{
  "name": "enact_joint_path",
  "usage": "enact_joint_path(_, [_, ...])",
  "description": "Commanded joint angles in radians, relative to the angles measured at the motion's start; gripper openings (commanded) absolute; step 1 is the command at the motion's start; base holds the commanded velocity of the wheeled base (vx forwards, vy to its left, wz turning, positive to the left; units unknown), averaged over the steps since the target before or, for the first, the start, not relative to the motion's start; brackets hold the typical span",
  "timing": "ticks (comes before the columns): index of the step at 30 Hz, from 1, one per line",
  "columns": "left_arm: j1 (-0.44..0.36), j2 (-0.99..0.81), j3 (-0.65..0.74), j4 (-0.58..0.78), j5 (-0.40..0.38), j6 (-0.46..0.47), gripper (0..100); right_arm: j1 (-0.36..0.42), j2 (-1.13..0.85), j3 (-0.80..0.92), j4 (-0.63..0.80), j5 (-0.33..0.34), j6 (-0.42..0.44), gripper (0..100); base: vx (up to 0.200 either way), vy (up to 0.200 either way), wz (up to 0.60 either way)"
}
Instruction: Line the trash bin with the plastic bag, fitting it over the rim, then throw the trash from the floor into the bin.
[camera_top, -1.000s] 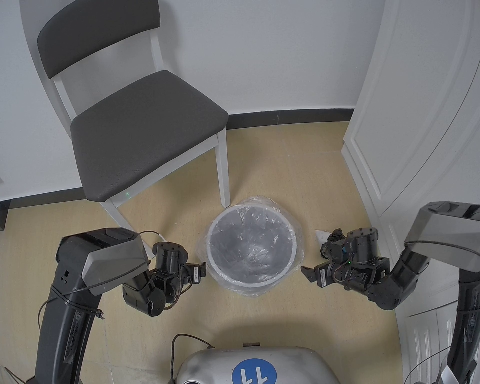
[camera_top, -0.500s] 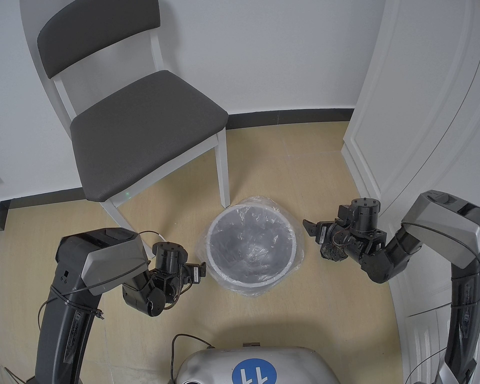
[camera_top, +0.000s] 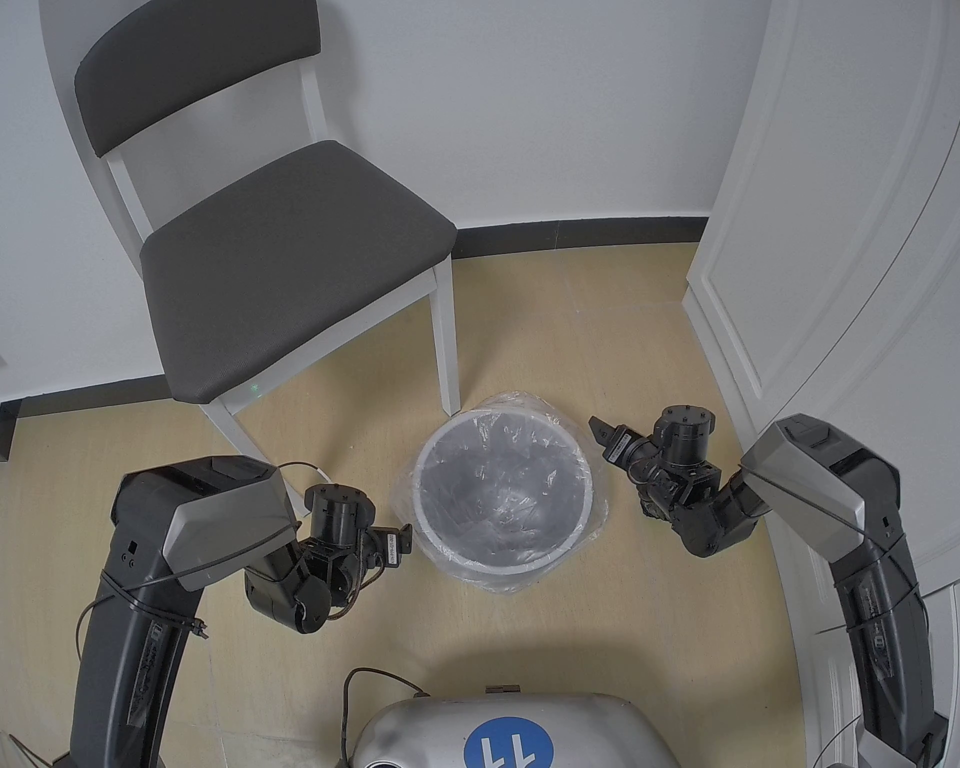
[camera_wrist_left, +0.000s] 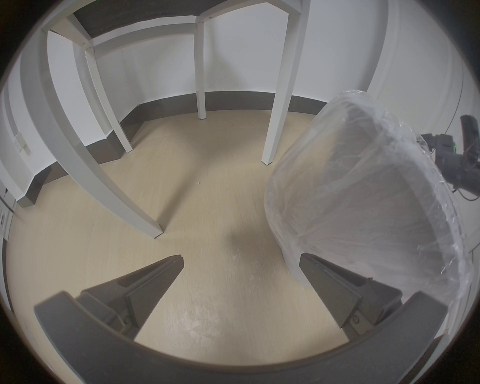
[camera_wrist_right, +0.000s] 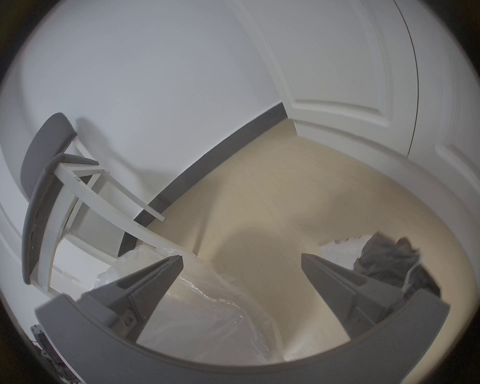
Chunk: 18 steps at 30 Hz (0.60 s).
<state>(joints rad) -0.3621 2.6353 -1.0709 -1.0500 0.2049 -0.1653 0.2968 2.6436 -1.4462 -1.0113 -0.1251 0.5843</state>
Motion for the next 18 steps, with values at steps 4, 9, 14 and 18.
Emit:
enact_joint_path(4, [0.0, 0.002, 0.002, -0.01, 0.005, -0.002, 100, 0.012, 0.157, -0.118, 0.04, 0.001, 0.034, 100, 0.0, 0.0, 0.0])
enact_joint_path(9, [-0.001, 0.008, 0.014, -0.053, 0.011, 0.012, 100, 0.019, 0.179, -0.141, 0.095, 0.018, 0.026, 100, 0.0, 0.0, 0.0])
enact_joint_path(14, [0.015, 0.006, 0.034, -0.114, 0.011, 0.075, 100, 0.019, 0.173, -0.181, 0.232, 0.018, 0.032, 100, 0.0, 0.0, 0.0])
enact_joint_path(18, [0.063, -0.113, 0.169, -0.208, -0.082, 0.11, 100, 0.019, 0.173, -0.209, 0.31, 0.015, 0.034, 100, 0.0, 0.0, 0.0])
